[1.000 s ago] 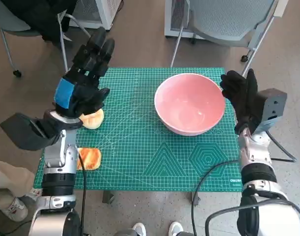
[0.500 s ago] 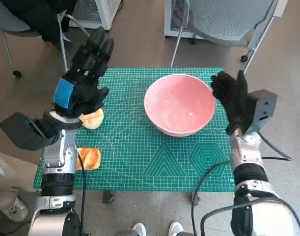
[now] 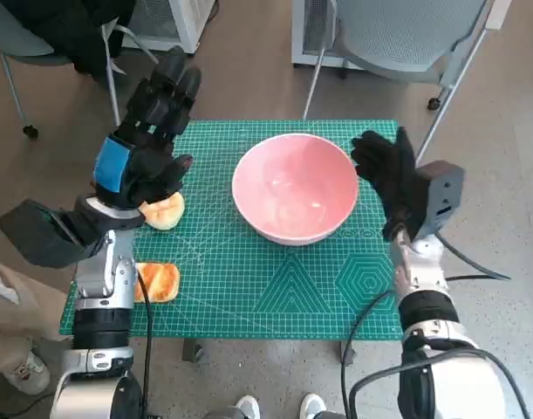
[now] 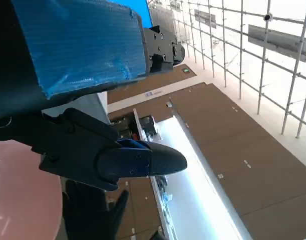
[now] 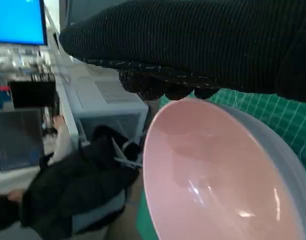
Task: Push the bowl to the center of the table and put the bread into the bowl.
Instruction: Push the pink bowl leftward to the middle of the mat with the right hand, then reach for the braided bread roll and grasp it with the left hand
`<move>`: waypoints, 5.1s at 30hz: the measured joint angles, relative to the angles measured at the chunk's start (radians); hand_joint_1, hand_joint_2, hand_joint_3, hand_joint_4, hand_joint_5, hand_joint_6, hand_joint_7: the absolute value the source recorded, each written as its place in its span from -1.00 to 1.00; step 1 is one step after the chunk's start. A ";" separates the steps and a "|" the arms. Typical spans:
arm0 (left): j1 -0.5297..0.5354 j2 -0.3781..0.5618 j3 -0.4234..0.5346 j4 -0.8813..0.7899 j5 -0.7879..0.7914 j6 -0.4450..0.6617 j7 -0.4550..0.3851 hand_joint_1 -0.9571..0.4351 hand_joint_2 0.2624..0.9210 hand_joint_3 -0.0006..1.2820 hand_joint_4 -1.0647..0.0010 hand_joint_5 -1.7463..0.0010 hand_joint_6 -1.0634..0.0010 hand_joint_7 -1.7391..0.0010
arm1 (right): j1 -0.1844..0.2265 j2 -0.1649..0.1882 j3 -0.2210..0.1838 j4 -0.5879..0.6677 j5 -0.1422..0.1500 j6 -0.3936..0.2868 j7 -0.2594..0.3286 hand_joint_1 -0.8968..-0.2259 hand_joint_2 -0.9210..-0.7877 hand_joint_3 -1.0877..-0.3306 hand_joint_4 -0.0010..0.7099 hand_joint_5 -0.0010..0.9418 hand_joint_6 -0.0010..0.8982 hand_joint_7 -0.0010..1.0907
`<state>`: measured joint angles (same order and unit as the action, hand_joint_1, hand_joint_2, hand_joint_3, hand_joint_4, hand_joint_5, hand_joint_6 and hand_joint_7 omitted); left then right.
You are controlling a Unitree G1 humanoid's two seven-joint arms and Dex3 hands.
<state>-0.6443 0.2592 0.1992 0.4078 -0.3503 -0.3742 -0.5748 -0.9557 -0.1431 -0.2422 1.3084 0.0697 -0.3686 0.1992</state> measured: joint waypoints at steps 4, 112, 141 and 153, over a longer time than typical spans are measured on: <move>0.001 0.000 0.000 0.000 0.000 0.000 0.003 -0.67 1.00 -0.48 1.00 1.00 0.73 0.98 | 0.000 0.002 0.006 0.000 0.000 0.000 0.000 -0.42 -1.00 -0.30 -0.53 -0.97 -0.85 -0.43; 0.118 0.140 0.017 -0.368 -0.037 0.185 -0.022 -0.67 0.79 -0.92 0.93 1.00 0.72 0.97 | 0.156 0.054 0.163 -0.775 0.160 -0.357 0.307 -0.41 -1.00 -0.23 -0.54 -0.99 -1.00 -0.09; 0.669 0.637 0.302 -1.167 0.353 0.769 -0.129 -0.32 0.36 -1.00 0.64 0.95 0.38 0.89 | 0.179 0.027 0.167 -0.833 0.142 -0.360 0.289 -0.41 -1.00 -0.22 -0.54 -0.99 -0.99 -0.09; 0.638 0.696 0.052 -1.247 0.514 1.027 -0.092 0.03 0.25 -1.00 0.44 0.98 0.18 0.94 | 0.179 0.021 0.164 -0.791 0.163 -0.367 0.304 -0.40 -1.00 -0.23 -0.54 -1.00 -1.00 -0.09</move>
<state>-0.0059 0.9550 0.2509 -0.8387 0.1633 0.6530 -0.6673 -0.7769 -0.1216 -0.0787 0.5171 0.2330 -0.7353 0.5037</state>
